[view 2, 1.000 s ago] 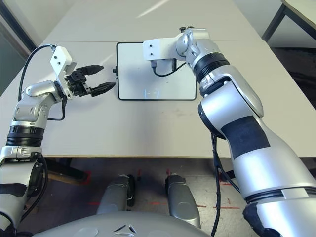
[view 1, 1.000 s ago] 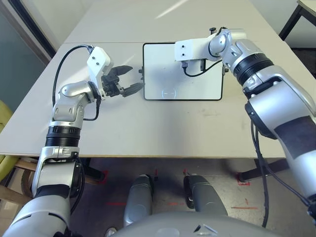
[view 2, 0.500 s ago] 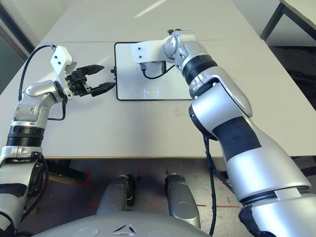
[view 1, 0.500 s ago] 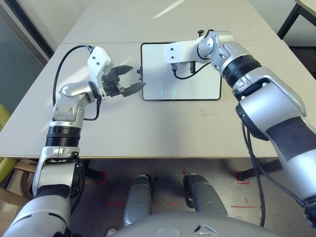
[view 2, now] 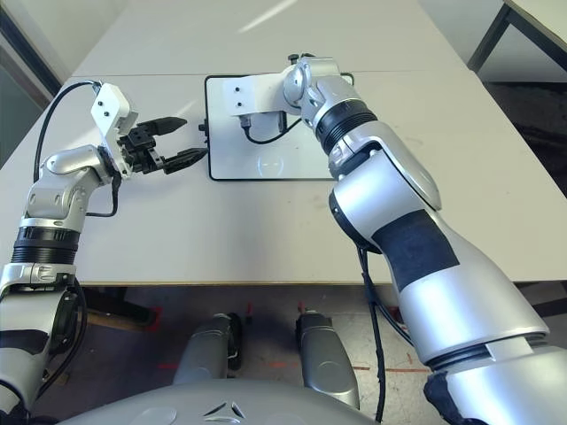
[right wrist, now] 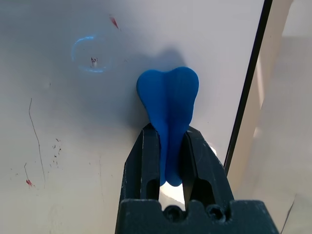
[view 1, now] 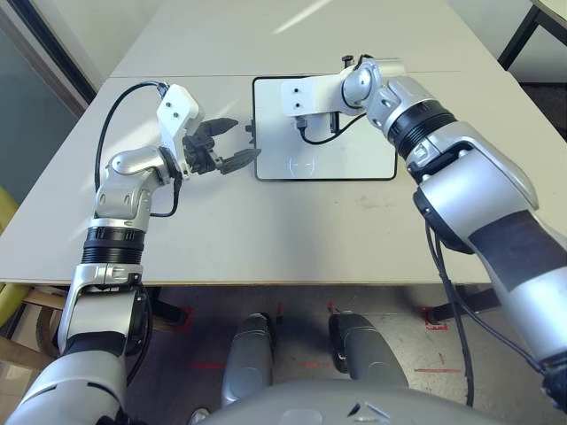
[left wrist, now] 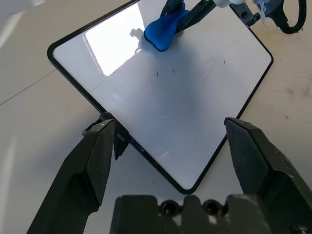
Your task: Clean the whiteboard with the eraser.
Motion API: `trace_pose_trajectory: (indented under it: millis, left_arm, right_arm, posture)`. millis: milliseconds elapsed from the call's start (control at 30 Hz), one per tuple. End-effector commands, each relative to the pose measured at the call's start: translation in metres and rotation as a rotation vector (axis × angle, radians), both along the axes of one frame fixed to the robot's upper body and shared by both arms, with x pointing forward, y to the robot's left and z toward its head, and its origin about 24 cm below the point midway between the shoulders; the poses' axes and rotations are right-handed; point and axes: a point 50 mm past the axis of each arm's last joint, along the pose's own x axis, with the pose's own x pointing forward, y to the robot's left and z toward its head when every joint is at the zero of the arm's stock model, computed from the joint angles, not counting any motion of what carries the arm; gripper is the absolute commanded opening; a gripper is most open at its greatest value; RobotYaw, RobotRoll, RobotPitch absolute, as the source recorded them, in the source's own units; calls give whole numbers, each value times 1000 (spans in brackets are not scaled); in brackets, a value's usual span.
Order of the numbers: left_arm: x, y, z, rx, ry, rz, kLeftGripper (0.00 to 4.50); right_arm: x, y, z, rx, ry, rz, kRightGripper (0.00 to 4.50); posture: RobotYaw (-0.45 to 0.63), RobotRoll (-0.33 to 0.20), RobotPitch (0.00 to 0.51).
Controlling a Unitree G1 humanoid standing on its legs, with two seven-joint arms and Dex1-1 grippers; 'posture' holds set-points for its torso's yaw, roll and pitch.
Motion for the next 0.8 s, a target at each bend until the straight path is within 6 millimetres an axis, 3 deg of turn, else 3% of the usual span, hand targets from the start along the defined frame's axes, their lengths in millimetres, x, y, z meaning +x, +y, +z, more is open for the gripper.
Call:
trace_pose_trajectory:
  millis: [33,800]
  left_arm:
    - [-2,1,-3,-9,5,5,4500]
    - [2,-4,-2,-9,7,-16,4500]
  right_arm:
    - [0,-4,-5,-9,21,-10,417]
    - [7,-79,-12,-113,53,-173,417]
  posture:
    - [-33,0,102]
    - [-76,0,104]
